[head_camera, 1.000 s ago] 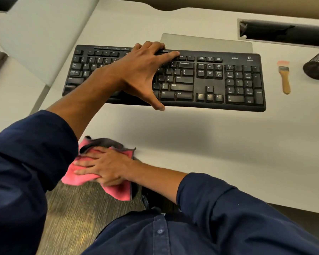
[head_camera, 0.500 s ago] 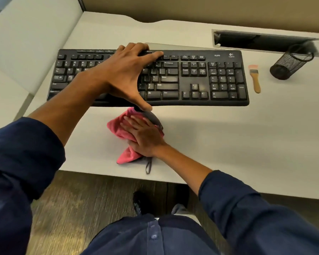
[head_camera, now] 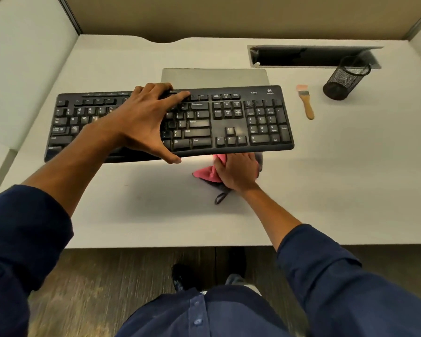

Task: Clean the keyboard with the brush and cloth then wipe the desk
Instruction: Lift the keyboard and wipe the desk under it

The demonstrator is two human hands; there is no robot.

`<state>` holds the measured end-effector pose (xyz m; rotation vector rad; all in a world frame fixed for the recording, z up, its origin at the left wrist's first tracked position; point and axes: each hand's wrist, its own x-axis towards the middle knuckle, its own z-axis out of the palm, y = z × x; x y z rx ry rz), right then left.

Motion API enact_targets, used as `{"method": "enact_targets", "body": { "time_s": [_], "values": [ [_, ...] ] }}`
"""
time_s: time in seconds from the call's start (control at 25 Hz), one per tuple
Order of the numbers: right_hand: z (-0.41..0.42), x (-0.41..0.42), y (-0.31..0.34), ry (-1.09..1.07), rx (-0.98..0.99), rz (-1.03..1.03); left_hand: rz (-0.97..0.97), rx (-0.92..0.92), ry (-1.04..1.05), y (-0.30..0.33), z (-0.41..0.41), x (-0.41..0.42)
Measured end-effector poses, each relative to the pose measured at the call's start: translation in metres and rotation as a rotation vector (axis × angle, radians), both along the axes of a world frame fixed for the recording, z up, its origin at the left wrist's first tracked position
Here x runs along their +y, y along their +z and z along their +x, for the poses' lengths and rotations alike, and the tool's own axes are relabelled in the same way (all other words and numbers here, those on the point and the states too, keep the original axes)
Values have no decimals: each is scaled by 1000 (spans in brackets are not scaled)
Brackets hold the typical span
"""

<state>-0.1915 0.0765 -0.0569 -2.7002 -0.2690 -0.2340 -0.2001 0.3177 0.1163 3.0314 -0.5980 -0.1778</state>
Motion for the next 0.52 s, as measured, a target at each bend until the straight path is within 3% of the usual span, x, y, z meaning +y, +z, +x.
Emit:
{"method": "enact_targets", "body": {
  "time_s": [0.08,0.2,0.36,0.52],
  "values": [
    [14,-26,-1,-100,11,-8,1,-8,-15,-6,0,-1],
    [30,-68,-15,-131,115,-186,-7,-4,-25,-15,1,-3],
    [23,-119,-14,-341,285,-108,-26,12,-30,-27,1,-8],
    [-11,-154,0,-570,266,-164,-26,32,-34,-42,1,-16]
  ]
}}
